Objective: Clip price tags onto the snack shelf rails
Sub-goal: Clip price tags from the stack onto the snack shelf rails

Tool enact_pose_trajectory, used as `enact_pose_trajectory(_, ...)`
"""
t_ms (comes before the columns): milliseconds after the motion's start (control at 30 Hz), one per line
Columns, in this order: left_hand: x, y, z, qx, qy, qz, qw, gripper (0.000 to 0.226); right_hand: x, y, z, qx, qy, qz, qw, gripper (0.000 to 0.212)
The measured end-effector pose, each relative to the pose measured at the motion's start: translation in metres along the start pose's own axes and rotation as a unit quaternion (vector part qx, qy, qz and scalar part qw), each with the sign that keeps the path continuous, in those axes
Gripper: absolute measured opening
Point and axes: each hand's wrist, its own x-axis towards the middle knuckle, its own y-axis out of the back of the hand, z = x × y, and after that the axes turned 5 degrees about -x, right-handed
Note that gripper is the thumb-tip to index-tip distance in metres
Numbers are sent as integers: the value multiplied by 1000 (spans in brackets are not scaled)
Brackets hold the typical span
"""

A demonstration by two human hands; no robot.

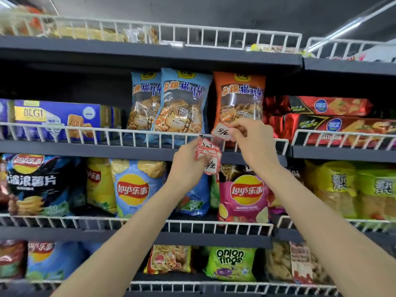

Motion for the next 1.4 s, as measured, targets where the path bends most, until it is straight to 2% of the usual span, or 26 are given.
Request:
enact_pose_trajectory(133, -2, -3, 2, -25, 9, 28, 999, 20, 1, -6, 4, -3, 22, 0, 1000, 15)
enact_pose_trajectory(267, -1, -3, 2, -39, 32, 22, 998, 36, 8, -9, 5, -5, 38, 14, 999, 16)
enact_pose_trajectory(367, -3, 0, -2, -36, 24, 19, 999, 34, 11, -13, 3, -21, 58, 12, 998, 16)
enact_pose_trajectory(500, -5, 4, -10, -41, 22, 27, 999, 43, 13, -14, -4, -50, 87, 18, 995, 16)
enact_pose_trajectory(733, -5, 12, -24, -25, -2, -2, 1000, 44, 9, -23, -1, -111, 104, -28, 988, 19)
enact_pose_trajectory(933, -1, 12, -26, -22, -3, -6, 1000, 44, -1, -26, 7, -196, 143, -13, 970, 7)
enact_pose_trajectory(1033, 0, 12, -28, -21, 1, -8, 1000, 45, -4, -27, 9, -221, 172, -18, 960, 12)
enact_pose_trajectory(1267, 2, 14, -30, -18, -4, -15, 1000, 45, -11, -28, 6, -224, 152, -10, 963, 18)
enact_pose_trajectory(1400, 4, 14, -30, -20, -3, -19, 1000, 44, -12, -28, 6, -213, 141, -12, 967, 8)
